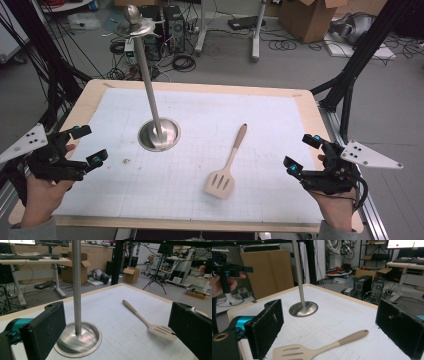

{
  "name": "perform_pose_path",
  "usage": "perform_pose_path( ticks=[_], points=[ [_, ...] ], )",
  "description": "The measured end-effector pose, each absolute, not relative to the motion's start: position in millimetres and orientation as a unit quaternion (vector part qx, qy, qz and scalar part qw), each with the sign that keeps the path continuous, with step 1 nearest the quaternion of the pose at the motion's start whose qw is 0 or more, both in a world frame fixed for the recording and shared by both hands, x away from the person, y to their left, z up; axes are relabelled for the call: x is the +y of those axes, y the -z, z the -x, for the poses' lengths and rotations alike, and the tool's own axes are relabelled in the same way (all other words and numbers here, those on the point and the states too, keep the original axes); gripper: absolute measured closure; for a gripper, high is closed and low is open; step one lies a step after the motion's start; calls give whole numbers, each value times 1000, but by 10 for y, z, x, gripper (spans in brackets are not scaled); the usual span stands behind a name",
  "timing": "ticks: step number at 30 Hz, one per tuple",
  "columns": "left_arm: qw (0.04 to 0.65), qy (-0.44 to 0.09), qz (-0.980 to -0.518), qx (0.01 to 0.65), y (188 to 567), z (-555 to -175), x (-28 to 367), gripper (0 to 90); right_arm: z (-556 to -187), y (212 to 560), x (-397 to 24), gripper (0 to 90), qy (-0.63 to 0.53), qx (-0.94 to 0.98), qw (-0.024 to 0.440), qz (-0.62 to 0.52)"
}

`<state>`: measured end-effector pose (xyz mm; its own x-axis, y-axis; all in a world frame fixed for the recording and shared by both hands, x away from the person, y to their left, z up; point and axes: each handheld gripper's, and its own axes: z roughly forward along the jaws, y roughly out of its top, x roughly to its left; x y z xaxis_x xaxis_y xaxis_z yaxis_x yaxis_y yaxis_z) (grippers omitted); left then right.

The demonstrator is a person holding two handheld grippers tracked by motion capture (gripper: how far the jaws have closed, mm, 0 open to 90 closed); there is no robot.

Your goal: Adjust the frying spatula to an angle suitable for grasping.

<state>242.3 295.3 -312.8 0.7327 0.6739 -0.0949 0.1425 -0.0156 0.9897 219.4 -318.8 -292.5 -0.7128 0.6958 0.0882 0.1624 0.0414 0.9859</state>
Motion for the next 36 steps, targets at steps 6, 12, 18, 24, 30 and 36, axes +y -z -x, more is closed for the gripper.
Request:
perform_pose_path(
  ticks=[6, 12, 18, 24, 30, 36],
  points=[
    [634, -212, -682, 298, 3126, -2430, 2926, 18, -2217, 2929, -3195, 68, -614, 680, 225, -330],
    [632, -207, -683, 302, 3148, -2450, 2929, 18, -2239, 2951, -3191, 68, -612, 666, 232, -358],
    [631, -201, -687, 299, 3177, -2461, 2893, 18, -2263, 2968, -3134, 69, -611, 671, 229, -353],
    [629, -198, -689, 300, 3188, -2460, 2874, 18, -2330, 3032, -3070, 69, -602, 681, 221, -354],
    [629, -197, -689, 303, 3206, -2460, 2874, 18, -2428, 3094, -2987, 69, -592, 693, 216, -349],
    [624, -195, -692, 306, 3231, -2456, 2874, 18, -2506, 3148, -2896, 69, -584, 704, 211, -343]
  ],
)
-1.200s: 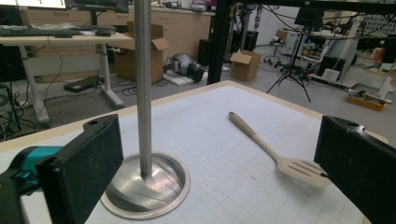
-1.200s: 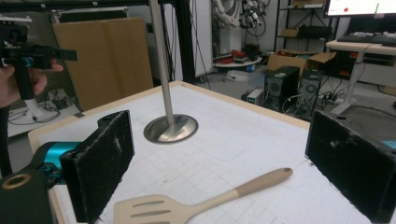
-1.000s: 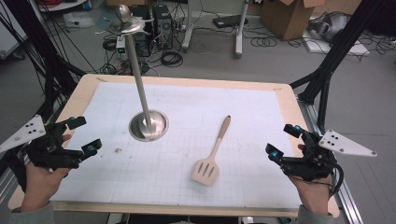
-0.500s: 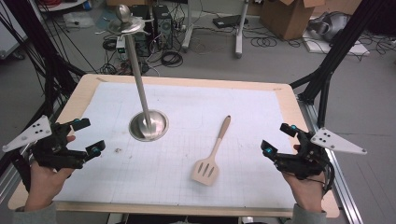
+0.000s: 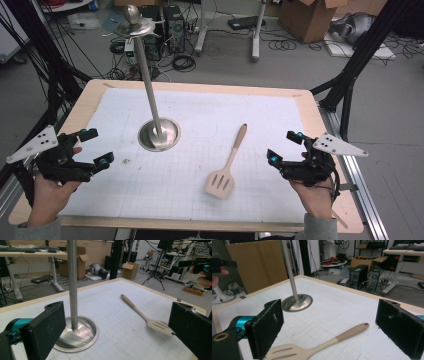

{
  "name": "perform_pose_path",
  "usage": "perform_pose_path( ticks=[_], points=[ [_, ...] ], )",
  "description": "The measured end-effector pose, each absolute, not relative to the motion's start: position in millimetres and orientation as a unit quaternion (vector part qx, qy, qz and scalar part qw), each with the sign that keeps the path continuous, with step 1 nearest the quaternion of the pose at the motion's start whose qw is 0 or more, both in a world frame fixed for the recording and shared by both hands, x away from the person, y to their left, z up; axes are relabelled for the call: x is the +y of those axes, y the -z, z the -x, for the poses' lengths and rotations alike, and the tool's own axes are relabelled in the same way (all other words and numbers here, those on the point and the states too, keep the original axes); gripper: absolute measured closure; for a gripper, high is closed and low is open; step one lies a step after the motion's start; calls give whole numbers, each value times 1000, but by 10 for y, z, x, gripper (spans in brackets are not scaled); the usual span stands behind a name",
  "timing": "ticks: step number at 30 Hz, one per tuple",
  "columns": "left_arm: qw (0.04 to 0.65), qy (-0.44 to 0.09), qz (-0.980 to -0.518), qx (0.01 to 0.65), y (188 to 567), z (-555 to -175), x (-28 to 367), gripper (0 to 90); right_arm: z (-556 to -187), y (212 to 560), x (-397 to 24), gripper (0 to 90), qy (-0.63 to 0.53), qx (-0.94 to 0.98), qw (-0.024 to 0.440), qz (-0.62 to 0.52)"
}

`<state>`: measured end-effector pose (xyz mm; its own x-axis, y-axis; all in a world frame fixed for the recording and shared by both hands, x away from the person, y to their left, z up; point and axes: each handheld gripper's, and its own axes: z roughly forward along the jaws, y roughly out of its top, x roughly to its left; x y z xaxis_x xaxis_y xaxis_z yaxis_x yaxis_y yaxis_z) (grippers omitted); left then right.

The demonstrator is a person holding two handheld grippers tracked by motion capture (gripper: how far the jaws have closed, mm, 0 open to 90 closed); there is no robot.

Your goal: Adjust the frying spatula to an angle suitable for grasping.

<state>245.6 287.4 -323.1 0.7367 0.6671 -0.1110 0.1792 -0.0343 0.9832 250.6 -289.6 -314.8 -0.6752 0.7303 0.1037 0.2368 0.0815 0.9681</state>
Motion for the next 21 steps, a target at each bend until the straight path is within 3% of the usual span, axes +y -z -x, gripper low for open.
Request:
perform_pose_path(
  ticks=[14, 21],
  points=[
    [610, -197, -703, 308, 3266, -2455, 2841, 18, -2612, 3223, -2770, 70, -569, 721, 207, -336],
    [612, -192, -702, 309, 3290, -2462, 2827, 18, -2647, 3263, -2759, 142, -572, 721, 204, -334]
  ],
)
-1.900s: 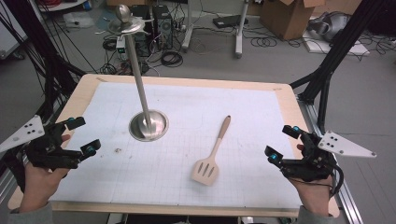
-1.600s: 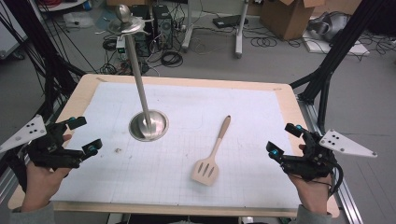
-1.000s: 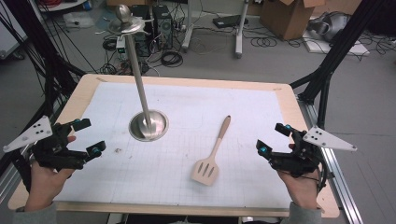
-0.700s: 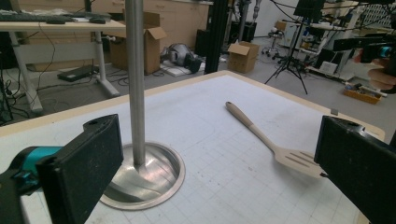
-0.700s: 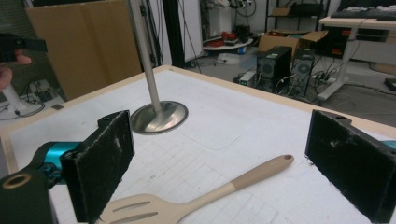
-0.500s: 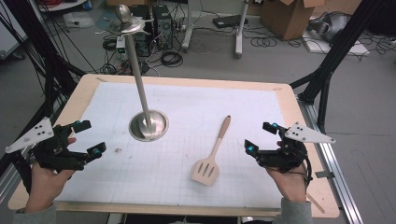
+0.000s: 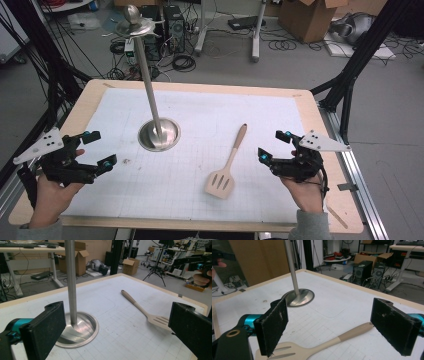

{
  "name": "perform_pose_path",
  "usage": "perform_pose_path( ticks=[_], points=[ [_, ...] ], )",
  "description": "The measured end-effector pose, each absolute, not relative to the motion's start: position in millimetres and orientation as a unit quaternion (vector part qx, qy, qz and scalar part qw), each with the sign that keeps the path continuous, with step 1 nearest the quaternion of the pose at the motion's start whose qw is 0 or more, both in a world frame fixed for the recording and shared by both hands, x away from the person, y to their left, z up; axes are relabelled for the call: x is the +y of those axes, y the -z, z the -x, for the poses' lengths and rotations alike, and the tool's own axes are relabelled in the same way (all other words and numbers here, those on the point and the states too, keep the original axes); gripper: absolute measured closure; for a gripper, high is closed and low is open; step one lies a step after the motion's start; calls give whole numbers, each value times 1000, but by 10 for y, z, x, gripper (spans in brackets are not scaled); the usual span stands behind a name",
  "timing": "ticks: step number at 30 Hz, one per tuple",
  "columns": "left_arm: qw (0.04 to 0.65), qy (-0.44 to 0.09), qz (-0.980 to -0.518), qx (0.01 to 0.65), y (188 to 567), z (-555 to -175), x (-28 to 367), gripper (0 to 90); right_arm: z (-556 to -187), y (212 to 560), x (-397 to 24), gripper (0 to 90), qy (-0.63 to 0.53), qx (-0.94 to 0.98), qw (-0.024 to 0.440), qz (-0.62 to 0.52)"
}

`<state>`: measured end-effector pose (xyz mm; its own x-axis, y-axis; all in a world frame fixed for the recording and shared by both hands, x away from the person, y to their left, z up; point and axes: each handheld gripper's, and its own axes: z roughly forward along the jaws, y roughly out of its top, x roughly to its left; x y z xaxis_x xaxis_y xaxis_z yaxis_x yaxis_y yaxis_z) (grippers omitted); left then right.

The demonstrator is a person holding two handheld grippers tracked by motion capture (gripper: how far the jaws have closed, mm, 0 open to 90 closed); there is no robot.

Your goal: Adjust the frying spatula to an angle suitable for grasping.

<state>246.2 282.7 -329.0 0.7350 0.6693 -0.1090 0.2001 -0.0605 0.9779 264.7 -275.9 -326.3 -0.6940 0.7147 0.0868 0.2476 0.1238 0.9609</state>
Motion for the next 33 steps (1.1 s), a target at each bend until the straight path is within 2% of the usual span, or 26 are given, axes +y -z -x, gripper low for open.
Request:
perform_pose_path(
  ticks=[3, 6, 10, 19, 26, 30, 31, 33],
  points=[
    [610, -192, -703, 310, 3299, -2464, 2829, 18, -2663, 3278, -2749, 167, -570, 723, 206, -332],
    [610, -192, -703, 311, 3301, -2459, 2833, 18, -2686, 3294, -2743, 241, -568, 727, 199, -330],
    [609, -192, -704, 312, 3307, -2458, 2838, 18, -2723, 3319, -2724, 247, -561, 733, 187, -337],
    [606, -192, -704, 317, 3331, -2448, 2858, 18, -2773, 3374, -2692, 283, -554, 733, 197, -343],
    [603, -193, -705, 320, 3348, -2432, 2868, 18, -2837, 3455, -2645, 399, -546, 740, 195, -341],
    [602, -193, -705, 322, 3359, -2422, 2876, 17, -2854, 3477, -2611, 436, -539, 746, 196, -340],
    [601, -193, -705, 323, 3361, -2420, 2876, 18, -2864, 3495, -2591, 471, -537, 747, 196, -339],
    [602, -192, -705, 324, 3366, -2416, 2878, 18, -2873, 3505, -2581, 480, -536, 749, 195, -337]
  ],
)
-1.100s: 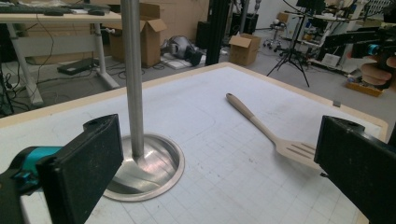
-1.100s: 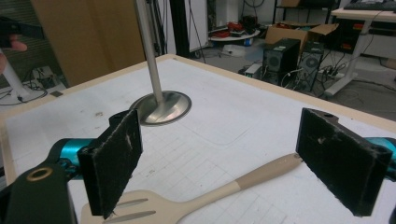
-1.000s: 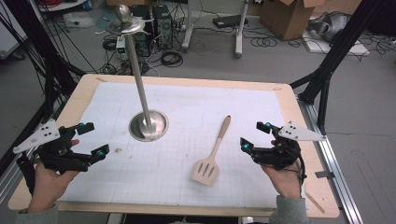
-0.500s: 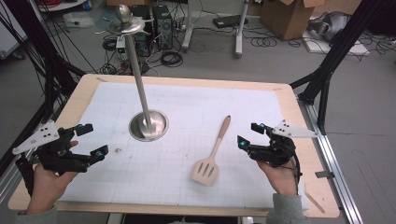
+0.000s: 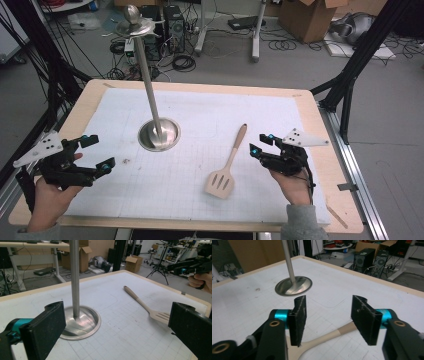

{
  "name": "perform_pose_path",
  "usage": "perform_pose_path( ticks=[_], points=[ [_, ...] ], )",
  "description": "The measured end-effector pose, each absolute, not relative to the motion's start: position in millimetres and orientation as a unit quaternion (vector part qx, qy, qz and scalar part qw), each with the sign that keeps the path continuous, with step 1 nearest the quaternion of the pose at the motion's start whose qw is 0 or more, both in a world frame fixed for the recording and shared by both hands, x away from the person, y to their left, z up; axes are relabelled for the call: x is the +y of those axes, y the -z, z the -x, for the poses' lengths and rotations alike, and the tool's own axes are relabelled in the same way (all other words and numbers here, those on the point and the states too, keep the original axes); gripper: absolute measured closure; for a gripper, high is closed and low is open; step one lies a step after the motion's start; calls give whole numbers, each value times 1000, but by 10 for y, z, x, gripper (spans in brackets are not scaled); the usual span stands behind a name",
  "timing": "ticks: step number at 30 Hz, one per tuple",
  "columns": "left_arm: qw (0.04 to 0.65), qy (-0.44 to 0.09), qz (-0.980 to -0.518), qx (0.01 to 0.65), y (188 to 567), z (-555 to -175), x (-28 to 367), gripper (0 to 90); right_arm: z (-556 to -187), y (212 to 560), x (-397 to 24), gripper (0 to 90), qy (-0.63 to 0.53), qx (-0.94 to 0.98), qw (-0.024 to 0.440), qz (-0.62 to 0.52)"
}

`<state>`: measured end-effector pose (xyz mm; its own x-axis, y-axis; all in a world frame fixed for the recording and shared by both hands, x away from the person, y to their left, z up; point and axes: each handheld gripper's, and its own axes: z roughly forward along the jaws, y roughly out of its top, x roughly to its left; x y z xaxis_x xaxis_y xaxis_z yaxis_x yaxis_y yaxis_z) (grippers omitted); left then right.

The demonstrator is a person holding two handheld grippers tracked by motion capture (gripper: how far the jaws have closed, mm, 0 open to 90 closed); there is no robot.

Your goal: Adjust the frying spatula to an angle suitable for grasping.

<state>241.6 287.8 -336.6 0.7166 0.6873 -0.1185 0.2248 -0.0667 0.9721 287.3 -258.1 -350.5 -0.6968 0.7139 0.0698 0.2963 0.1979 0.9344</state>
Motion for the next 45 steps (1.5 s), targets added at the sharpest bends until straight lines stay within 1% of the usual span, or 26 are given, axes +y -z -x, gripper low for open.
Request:
perform_pose_path(
  ticks=[1, 9, 11, 12, 16, 17, 20, 21, 23, 24, 29, 33, 45],
  points=[
    [602, -192, -705, 324, 3369, -2415, 2880, 18, -2889, 3530, -2567, 533, -534, 751, 189, -338],
    [599, -189, -706, 327, 3398, -2416, 2872, 18, -2975, 3618, -2548, 663, -529, 762, 161, -337],
    [597, -188, -708, 328, 3408, -2419, 2867, 18, -2983, 3626, -2548, 669, -529, 762, 162, -337],
    [597, -188, -708, 328, 3412, -2420, 2865, 18, -2993, 3644, -2548, 697, -527, 763, 160, -337],
    [595, -187, -709, 328, 3424, -2423, 2860, 18, -3010, 3666, -2541, 723, -525, 765, 158, -338],
    [595, -187, -709, 329, 3426, -2423, 2860, 18, -3019, 3680, -2535, 754, -522, 767, 158, -336],
    [595, -186, -709, 330, 3437, -2426, 2859, 18, -3030, 3694, -2525, 765, -518, 770, 156, -338],
    [595, -186, -709, 330, 3439, -2426, 2859, 18, -3044, 3708, -2512, 788, -515, 773, 155, -337],
    [593, -186, -710, 330, 3443, -2424, 2862, 18, -3045, 3711, -2505, 796, -514, 773, 155, -337],
    [593, -187, -710, 330, 3446, -2424, 2864, 18, -3058, 3725, -2487, 824, -513, 775, 154, -335],
    [592, -187, -710, 333, 3450, -2411, 2875, 18, -3088, 3760, -2448, 848, -506, 781, 150, -333],
    [592, -188, -710, 333, 3453, -2403, 2883, 18, -3116, 3791, -2401, 894, -502, 787, 150, -327],
    [586, -188, -711, 339, 3488, -2393, 2891, 18, -3243, 3897, -2318, 896, -490, 795, 138, -331]
  ],
)
